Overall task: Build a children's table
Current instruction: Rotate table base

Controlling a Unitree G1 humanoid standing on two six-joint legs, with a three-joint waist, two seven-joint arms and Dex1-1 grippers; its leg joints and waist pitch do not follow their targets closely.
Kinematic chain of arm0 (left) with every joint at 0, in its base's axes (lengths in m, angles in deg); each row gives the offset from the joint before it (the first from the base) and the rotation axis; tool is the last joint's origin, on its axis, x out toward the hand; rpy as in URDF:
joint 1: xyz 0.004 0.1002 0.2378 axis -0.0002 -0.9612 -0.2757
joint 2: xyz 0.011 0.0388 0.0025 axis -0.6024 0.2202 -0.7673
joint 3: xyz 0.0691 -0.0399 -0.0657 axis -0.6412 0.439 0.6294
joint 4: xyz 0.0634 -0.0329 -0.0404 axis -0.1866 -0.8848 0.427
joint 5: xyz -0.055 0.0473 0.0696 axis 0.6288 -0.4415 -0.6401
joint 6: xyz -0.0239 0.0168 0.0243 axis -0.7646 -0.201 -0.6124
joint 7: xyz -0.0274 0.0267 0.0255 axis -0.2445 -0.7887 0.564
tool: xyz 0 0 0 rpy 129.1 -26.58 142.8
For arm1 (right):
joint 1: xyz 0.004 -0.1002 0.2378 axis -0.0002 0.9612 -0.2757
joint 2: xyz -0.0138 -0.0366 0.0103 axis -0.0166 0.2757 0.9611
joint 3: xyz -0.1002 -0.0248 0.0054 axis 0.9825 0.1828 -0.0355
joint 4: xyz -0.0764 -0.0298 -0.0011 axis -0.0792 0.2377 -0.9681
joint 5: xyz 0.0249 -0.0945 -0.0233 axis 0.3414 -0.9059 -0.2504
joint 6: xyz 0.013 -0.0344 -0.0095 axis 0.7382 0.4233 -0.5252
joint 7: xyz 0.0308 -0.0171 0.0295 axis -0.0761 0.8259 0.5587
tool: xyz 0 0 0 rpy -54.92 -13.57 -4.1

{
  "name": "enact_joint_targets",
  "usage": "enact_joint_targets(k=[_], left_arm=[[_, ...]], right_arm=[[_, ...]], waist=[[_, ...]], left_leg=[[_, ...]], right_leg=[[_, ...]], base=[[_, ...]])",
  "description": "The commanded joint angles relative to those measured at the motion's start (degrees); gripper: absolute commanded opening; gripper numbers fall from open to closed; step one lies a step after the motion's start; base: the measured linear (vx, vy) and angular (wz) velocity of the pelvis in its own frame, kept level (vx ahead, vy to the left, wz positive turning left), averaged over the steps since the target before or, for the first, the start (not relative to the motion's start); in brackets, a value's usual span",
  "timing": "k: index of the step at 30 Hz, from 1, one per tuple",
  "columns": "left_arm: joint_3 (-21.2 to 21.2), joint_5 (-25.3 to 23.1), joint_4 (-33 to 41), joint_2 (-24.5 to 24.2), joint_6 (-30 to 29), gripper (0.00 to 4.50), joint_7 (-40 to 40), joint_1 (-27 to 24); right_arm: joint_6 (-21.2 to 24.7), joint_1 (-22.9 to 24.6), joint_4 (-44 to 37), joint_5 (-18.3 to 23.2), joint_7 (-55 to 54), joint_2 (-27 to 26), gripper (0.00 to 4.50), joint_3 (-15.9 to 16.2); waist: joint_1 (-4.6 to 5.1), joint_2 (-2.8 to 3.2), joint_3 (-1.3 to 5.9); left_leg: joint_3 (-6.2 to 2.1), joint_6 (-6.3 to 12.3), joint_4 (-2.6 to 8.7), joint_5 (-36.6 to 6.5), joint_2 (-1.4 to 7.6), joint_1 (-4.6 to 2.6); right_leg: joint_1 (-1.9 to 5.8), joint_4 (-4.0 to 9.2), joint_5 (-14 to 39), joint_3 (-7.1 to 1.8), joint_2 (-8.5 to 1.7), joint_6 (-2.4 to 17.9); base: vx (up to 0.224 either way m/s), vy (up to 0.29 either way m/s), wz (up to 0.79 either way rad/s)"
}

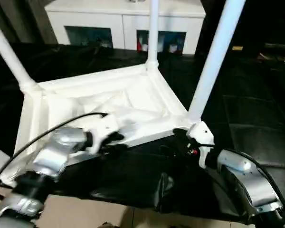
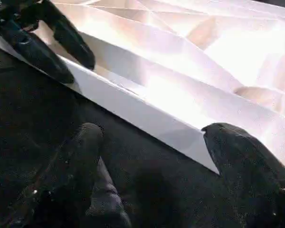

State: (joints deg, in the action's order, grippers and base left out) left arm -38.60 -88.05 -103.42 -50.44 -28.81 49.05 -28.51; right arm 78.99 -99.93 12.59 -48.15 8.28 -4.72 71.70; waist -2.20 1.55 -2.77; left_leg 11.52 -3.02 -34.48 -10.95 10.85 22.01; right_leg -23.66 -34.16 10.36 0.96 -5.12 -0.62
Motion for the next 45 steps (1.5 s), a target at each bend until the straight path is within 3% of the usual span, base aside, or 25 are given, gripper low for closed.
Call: enact_joint_targets(k=[1, 8, 14, 22, 29, 35, 36, 38, 40, 42, 43, 44, 45], left_arm=[[0.7, -0.6, 1.7, -1.6, -1.9, 1.81, -0.7, -0.9], [2.7, 0.3, 3.7, -4.4, -4.5, 1.63, -0.8, -3.3], [3.8, 1.4, 5.0, -6.1, -5.3, 0.93, -0.9, -4.0], [4.8, 2.1, 6.1, -7.0, -5.4, 0.42, -1.3, -5.0], [4.4, 2.1, 4.9, -7.0, -3.4, 0.04, -2.0, -4.7], [0.7, 0.7, -1.2, -2.0, 3.8, 0.04, -2.9, 0.2], [-0.2, 0.5, -3.3, -0.1, 5.5, 0.04, -3.1, 2.1], [-1.0, 0.1, -4.8, 1.1, 6.6, 0.04, -3.3, 3.6], [-2.4, -0.8, -7.4, 3.5, 8.8, 0.04, -3.7, 6.2], [-4.0, -1.6, -11.2, 6.8, 11.4, 0.04, -3.9, 9.5], [-5.3, -2.6, -14.2, 9.4, 13.8, 0.04, -4.2, 12.0], [-5.5, -2.8, -14.7, 9.8, 14.2, 0.04, -4.2, 12.4], [-6.5, -3.5, -18.4, 12.9, 17.0, 0.04, -4.6, 15.2]], right_arm=[[-0.4, 0.1, -1.0, -0.3, 0.7, 0.7, 3.77, 0.7], [-0.4, 0.2, -1.3, -0.3, 1.0, 0.6, 3.77, 0.6], [-0.5, 0.2, -1.3, -0.5, 1.1, 0.6, 3.77, 0.8], [-0.8, 0.3, -1.1, -0.7, 1.4, 0.7, 3.77, 1.1], [-1.0, 0.6, -1.2, -0.9, 1.5, 0.7, 3.77, 1.5], [-1.0, 0.8, -1.5, -1.0, 1.3, 0.5, 3.77, 1.6], [-1.0, 1.0, -1.7, -1.1, 1.2, 0.5, 3.77, 1.6], [-1.1, 1.1, -1.8, -1.2, 1.1, 0.5, 3.77, 1.6], [-1.2, 1.3, -2.0, -1.3, 0.9, 0.5, 3.77, 1.7], [-1.3, 1.5, -2.1, -1.5, 0.5, 0.5, 3.77, 1.6], [-1.4, 1.6, -2.2, -1.7, 0.2, 0.6, 3.77, 1.6], [-1.4, 1.6, -2.2, -1.7, 0.1, 0.6, 3.77, 1.6], [-1.5, 1.9, -2.4, -2.0, -0.2, 0.5, 3.77, 1.6]], waist=[[0.20, -0.24, 3.38], [0.44, -0.23, 3.61], [0.42, -0.33, 3.46], [0.48, -0.36, 3.44], [0.98, -0.31, 3.81], [0.96, -0.16, 3.66], [0.37, 0.06, 3.74], [-0.10, -0.06, 3.70], [-0.31, 0.05, 3.70], [-0.87, -0.11, 3.69], [-1.00, 0.35, 3.74], [-1.20, 0.03, 3.75], [-1.29, 0.40, 3.65]], left_leg=[[-0.89, 1.98, 4.76, -11.9, 1.97, -1.28], [-0.89, 2.34, 4.45, -11.1, 1.77, -1.24], [-0.94, 1.84, 4.59, -12.9, 1.72, -1.23], [-1.02, 1.27, 4.59, -13.9, 1.64, -1.23], [-1.02, 2.38, 4.18, -10.5, 1.50, -0.94], [-0.84, 2.52, 4.10, -12.1, 1.49, -1.29], [-0.87, 1.78, 4.08, -13.1, 1.62, -1.53], [-0.74, 1.31, 4.09, -13.9, 1.68, -1.88], [-0.90, 1.07, 4.20, -13.9, 1.63, -1.57], [-0.67, 0.66, 4.07, -15.7, 1.58, -2.14], [-0.77, 0.52, 4.08, -15.8, 1.63, -2.15], [-0.69, 0.51, 4.07, -15.7, 1.62, -2.18], [-0.72, 0.68, 4.10, -15.7, 1.52, -1.95]], right_leg=[[2.42, 3.10, 7.6, -1.21, -1.82, 12.9], [2.53, 2.95, 6.3, -1.23, -1.78, 13.1], [2.39, 3.18, 9.3, -1.25, -1.73, 12.6], [2.28, 3.26, 11.2, -1.29, -1.64, 11.7], [2.63, 2.62, 5.0, -1.22, -1.54, 13.1], [2.37, 3.07, 6.6, -1.24, -1.39, 13.5], [2.30, 3.00, 7.6, -1.33, -1.52, 13.3], [1.99, 3.22, 8.2, -1.36, -1.41, 12.9], [2.27, 3.06, 8.1, -1.35, -1.56, 12.7], [1.80, 3.61, 10.2, -1.46, -1.52, 12.0], [1.83, 3.47, 9.9, -1.48, -1.60, 12.0], [1.79, 3.62, 9.6, -1.44, -1.55, 11.9], [1.87, 3.77, 9.5, -1.45, -1.55, 11.8]], base=[[0.000, 0.000, 0.00], [0.000, 0.000, 0.00], [0.000, 0.000, 0.00], [0.000, 0.000, 0.00], [0.000, 0.000, 0.00], [0.000, 0.000, 0.00], [0.000, 0.000, 0.00], [0.000, 0.000, 0.00], [0.000, 0.000, 0.00], [0.000, 0.000, 0.00], [0.000, 0.000, 0.00], [0.000, 0.000, 0.00], [0.000, 0.000, 0.00]])
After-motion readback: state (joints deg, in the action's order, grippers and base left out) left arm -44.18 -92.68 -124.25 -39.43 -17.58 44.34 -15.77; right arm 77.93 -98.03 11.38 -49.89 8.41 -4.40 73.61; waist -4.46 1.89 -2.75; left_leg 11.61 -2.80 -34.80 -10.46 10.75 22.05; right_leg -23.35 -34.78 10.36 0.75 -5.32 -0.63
